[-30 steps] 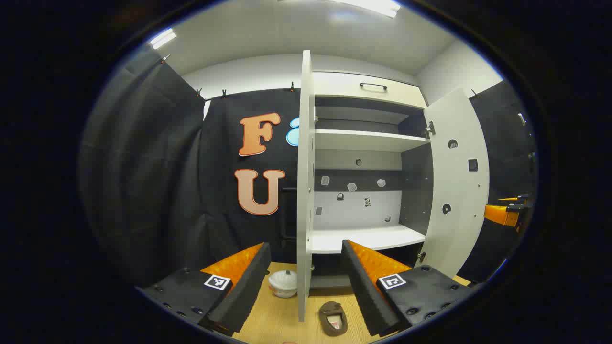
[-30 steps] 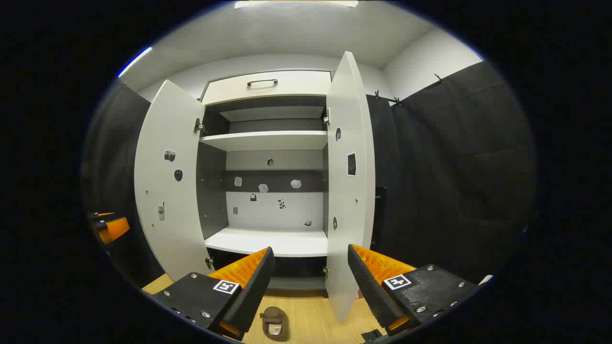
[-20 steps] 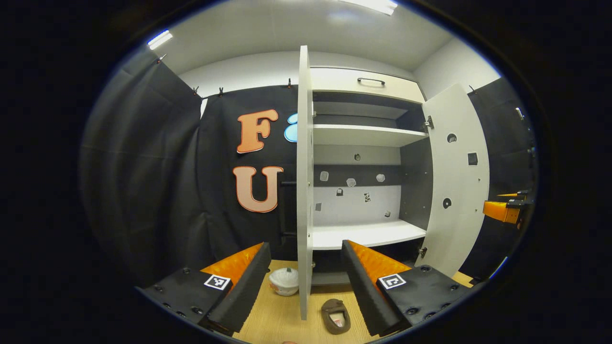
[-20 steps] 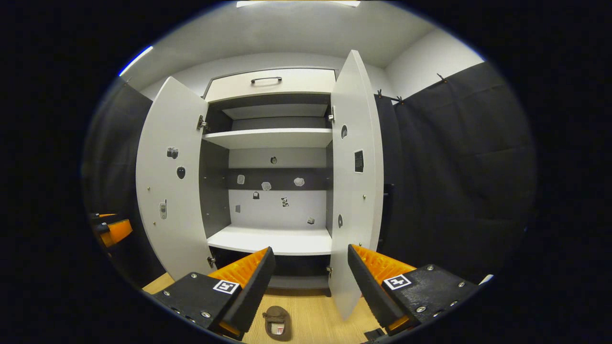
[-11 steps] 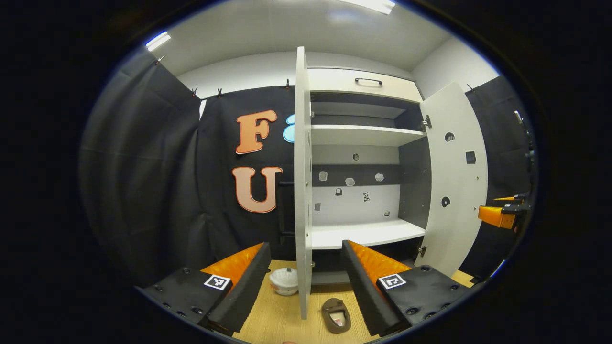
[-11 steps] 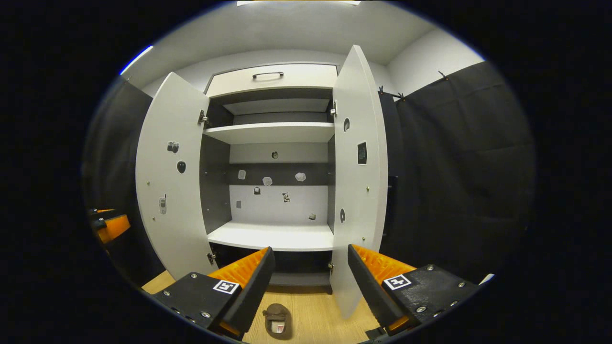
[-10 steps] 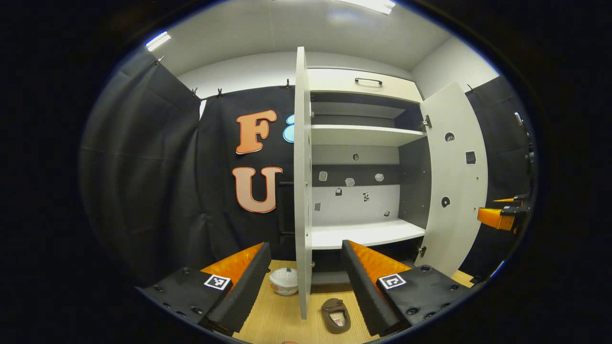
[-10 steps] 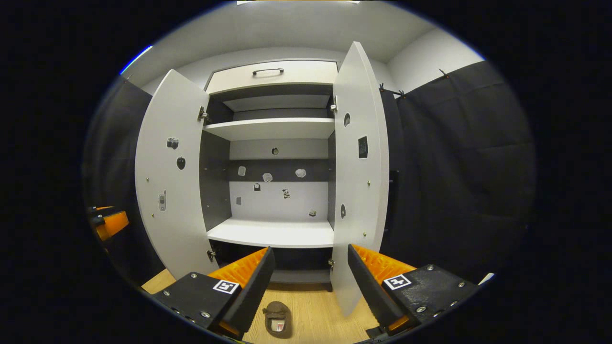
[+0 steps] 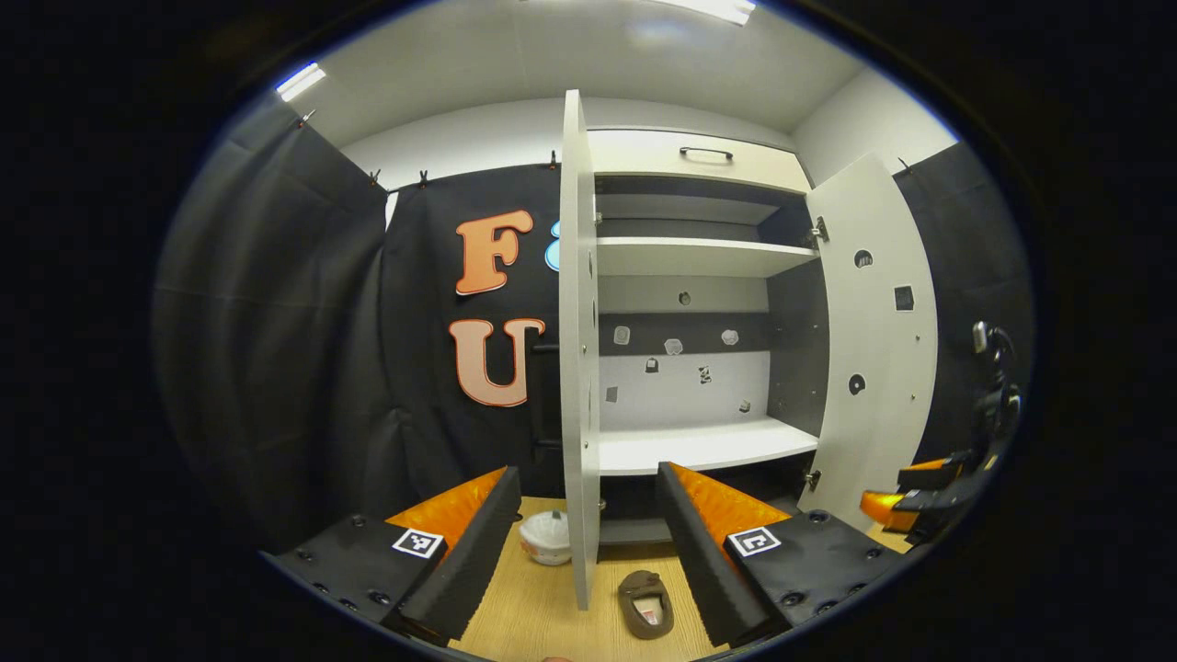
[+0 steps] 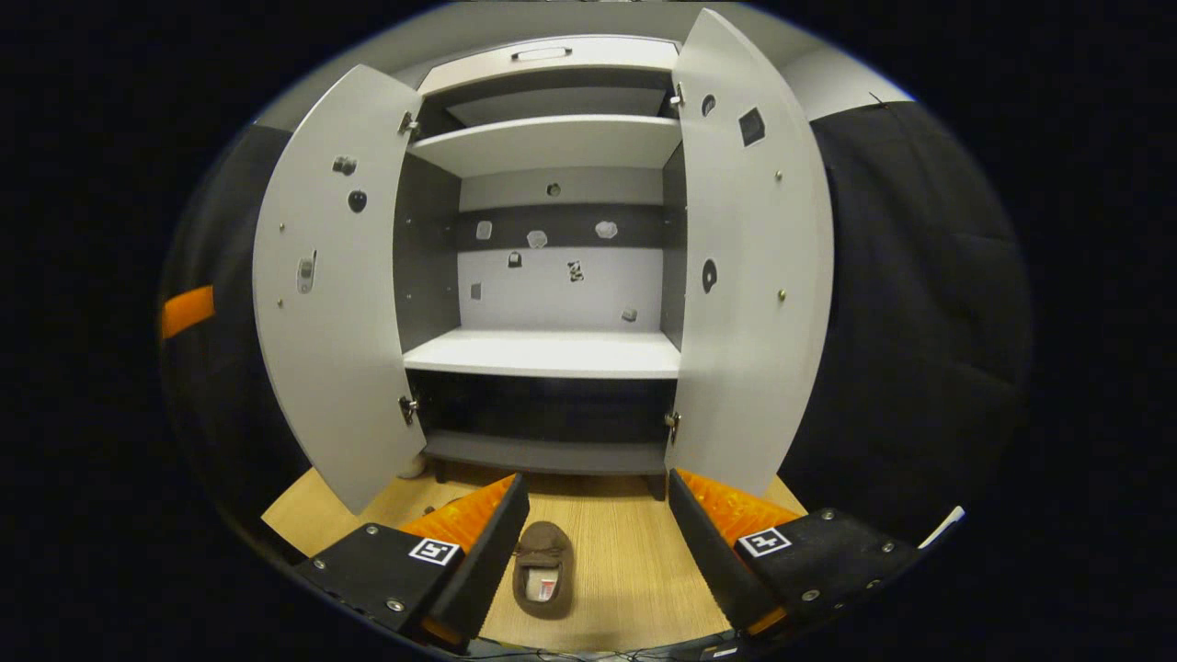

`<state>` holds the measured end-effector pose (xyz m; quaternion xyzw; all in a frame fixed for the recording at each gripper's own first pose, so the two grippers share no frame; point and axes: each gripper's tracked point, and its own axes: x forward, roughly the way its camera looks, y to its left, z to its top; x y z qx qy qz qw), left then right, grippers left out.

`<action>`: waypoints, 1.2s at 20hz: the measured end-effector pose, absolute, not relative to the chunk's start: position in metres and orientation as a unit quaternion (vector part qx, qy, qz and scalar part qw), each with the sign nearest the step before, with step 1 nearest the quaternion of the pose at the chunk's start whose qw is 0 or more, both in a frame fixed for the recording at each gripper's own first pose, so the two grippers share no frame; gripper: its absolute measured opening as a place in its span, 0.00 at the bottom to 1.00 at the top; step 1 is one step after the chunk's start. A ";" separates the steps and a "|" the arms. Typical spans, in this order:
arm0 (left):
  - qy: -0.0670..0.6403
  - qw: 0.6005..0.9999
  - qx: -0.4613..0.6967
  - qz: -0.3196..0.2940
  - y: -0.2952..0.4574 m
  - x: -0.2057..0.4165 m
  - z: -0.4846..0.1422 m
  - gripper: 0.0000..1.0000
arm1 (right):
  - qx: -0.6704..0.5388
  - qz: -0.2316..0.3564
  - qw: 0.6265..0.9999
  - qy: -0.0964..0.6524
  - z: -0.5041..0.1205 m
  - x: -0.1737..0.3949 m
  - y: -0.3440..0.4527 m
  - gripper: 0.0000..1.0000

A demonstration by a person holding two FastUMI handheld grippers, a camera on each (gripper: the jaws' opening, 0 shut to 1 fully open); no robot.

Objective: Grab one shoe with the right hand and put it into the shoe cabinet, grab the other shoe with the left hand and put it into the shoe cabinet; then close the right door with the right hand and the left door with the left hand.

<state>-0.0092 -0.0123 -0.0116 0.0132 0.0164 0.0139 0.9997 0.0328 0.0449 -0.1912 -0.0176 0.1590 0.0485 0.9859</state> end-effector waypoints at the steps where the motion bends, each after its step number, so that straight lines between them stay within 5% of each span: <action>1: 0.017 1.000 0.013 0.017 -0.010 -0.009 -0.011 0.94 | -0.022 0.054 0.983 0.172 -0.209 0.036 0.049 0.94; 16: 0.046 0.995 0.024 0.080 0.021 -0.029 -0.034 0.96 | -0.013 0.078 0.923 0.378 -0.460 0.069 0.074 0.94; 19: 0.053 0.994 0.027 0.088 0.025 -0.032 -0.041 0.97 | 0.005 0.077 0.914 0.397 -0.482 0.069 0.080 0.87; 24: 0.064 0.993 0.032 0.091 0.027 -0.036 -0.052 0.94 | 0.033 0.070 0.900 0.429 -0.510 0.070 0.083 0.55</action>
